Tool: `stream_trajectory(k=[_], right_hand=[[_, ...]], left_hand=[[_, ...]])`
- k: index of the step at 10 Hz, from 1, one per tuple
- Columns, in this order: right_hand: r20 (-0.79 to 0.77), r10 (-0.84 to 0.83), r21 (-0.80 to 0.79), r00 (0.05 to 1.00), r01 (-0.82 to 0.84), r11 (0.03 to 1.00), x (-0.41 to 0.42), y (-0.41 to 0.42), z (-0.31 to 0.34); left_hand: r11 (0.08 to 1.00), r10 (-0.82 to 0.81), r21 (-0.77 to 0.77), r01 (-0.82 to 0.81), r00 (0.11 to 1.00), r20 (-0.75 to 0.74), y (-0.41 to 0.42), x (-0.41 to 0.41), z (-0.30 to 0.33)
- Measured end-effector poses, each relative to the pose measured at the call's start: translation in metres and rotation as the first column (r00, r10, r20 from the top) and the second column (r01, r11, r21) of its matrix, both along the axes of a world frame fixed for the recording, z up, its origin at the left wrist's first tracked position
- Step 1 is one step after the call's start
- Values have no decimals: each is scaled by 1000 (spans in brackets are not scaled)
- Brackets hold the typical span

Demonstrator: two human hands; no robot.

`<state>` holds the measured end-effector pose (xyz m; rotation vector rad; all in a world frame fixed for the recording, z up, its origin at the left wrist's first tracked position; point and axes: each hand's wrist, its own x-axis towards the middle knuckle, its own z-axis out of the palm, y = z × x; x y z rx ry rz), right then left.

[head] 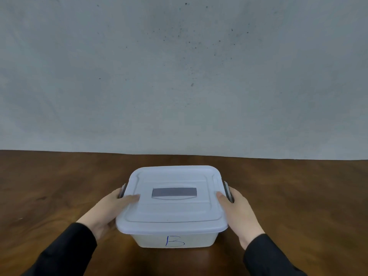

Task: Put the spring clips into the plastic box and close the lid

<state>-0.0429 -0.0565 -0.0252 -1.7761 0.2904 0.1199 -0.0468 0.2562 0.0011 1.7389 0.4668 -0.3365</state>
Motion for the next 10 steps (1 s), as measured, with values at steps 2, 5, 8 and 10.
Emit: stream_trajectory(k=[2,5,8,10], right_hand=[[61,126,-171,990,-114,979,0,-4,-6],[129,194,-524,972,-100,846,-5,0,4],[130,181,-488,975,-96,867,-9,2,3],[108,137,-339,985,-93,936,-8,3,1]], left_hand=[[948,-33,316,-18,987,156,-16,-2,1],[842,-125,537,53,987,99,-19,8,-3],[845,-202,525,101,969,139,-15,5,-2],[957,-66,290,-1,973,221,-10,-4,5]])
